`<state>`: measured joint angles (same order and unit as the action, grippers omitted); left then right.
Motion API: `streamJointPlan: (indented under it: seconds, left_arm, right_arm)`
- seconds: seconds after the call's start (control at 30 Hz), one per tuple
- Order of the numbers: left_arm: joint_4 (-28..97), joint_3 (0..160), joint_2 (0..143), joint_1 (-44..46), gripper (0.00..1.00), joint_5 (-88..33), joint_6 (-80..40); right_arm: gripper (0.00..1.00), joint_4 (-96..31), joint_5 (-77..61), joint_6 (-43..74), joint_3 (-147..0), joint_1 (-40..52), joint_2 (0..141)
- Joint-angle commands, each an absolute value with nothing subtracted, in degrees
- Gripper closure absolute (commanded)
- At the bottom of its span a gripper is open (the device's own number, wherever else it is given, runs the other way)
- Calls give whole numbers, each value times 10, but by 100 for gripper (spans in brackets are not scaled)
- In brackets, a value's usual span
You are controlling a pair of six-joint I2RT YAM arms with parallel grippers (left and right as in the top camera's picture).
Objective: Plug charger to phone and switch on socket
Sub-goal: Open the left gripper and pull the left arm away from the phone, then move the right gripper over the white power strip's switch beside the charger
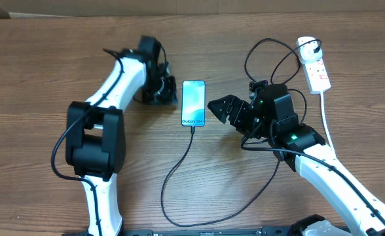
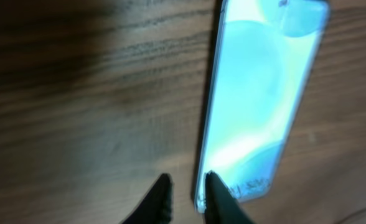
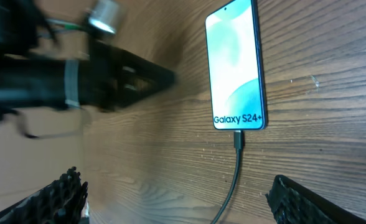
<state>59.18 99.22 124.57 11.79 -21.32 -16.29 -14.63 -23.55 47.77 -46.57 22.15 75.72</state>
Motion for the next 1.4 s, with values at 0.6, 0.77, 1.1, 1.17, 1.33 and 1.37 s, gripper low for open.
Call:
streamJointPlan:
  seconds: [0.6, 0.77, 1.1, 1.17, 1.33, 1.37]
  left_arm:
    - [821, 1215, 956, 68, 0, -163, -92]
    - [857, 1215, 918, 68, 1, -163, -95]
    - [875, 1215, 762, 68, 4, -161, -124]
    - [899, 1211, 729, 68, 4, -161, -125]
    - [943, 1209, 686, 68, 4, -159, -124]
    - [950, 1209, 681, 68, 4, -159, -124]
  right_arm:
    - [0, -672, -47, 295, -907, 74, 763]
    - [0, -735, -76, 249, -964, -49, 782]
    - [0, -837, -148, 160, -1025, -149, 872]
    - [0, -828, -157, 161, -1025, -149, 872]
    - [0, -825, -157, 163, -1025, -149, 872]
    - [0, -827, -158, 163, -1025, -149, 872]
